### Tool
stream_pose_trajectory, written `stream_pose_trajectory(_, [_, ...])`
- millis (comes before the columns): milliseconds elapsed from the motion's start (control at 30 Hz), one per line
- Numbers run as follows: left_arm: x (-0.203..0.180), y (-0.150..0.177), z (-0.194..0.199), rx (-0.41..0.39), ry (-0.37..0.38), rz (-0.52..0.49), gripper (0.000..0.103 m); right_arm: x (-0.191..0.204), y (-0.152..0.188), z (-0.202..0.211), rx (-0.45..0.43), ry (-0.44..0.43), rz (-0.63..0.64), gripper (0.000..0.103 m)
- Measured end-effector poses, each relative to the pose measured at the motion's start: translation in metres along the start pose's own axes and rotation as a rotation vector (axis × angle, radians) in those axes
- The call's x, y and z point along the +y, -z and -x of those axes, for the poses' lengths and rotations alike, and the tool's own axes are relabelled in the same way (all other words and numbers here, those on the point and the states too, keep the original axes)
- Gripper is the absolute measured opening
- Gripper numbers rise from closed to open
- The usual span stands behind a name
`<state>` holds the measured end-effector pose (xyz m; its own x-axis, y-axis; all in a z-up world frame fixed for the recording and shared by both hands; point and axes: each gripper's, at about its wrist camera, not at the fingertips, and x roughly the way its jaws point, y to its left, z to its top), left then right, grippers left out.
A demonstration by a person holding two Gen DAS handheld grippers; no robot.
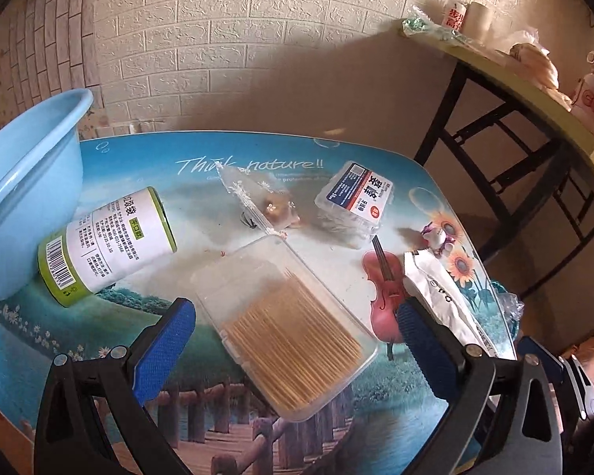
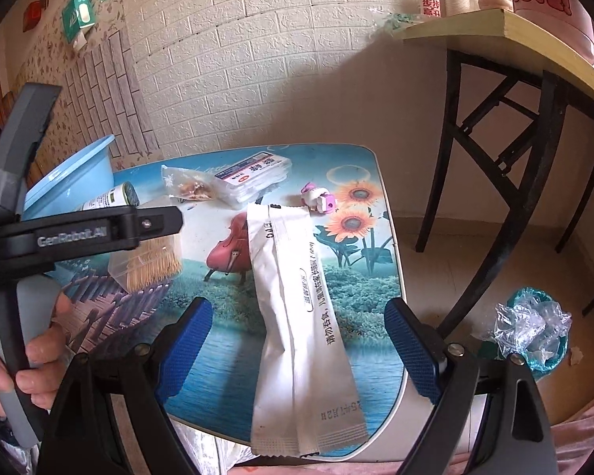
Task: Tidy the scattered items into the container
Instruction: 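Lower the left gripper onto the toothpick box while the right gripper approaches the white sachet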
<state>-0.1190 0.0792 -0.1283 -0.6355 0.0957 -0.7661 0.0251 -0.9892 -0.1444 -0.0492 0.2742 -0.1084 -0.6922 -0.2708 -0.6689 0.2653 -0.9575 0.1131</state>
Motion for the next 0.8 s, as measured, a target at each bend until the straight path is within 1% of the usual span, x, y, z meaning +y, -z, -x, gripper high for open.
stream_pose_trajectory(67, [-0.003,0.002,-0.004,-0.007,-0.026,0.001,0.102,0.003,0.001,0.0,-0.01,-0.003,0.013,0.09])
stream_pose_trajectory(167, [-0.003,0.005,-0.011,-0.004,-0.063,0.016,0.097,0.01,0.004,-0.002,-0.027,-0.001,0.042,0.09])
stream_pose_trajectory(267, [-0.001,0.007,-0.018,0.013,-0.084,0.033,0.091,0.013,0.008,-0.004,-0.039,0.0,0.056,0.09])
stream_pose_trajectory(367, [0.0,0.008,-0.018,0.0,-0.093,0.033,0.09,0.008,0.009,-0.008,-0.036,0.002,0.04,0.089])
stream_pose_trajectory(433, [0.0,0.009,-0.018,-0.015,-0.099,0.034,0.089,0.005,0.01,-0.009,-0.044,0.003,0.027,0.081])
stream_pose_trajectory(467, [-0.001,0.01,-0.018,-0.024,-0.104,0.03,0.089,0.004,0.01,-0.009,-0.048,0.007,0.025,0.08])
stream_pose_trajectory(667, [-0.005,0.016,-0.015,-0.05,-0.124,0.015,0.084,0.005,0.012,-0.011,-0.071,0.013,0.034,0.078])
stream_pose_trajectory(767, [-0.006,0.019,-0.012,-0.066,-0.121,0.008,0.08,0.008,0.015,-0.011,-0.085,0.031,0.062,0.075])
stream_pose_trajectory(800, [-0.005,0.02,-0.011,-0.068,-0.116,0.004,0.078,0.01,0.015,-0.012,-0.088,0.037,0.076,0.067])
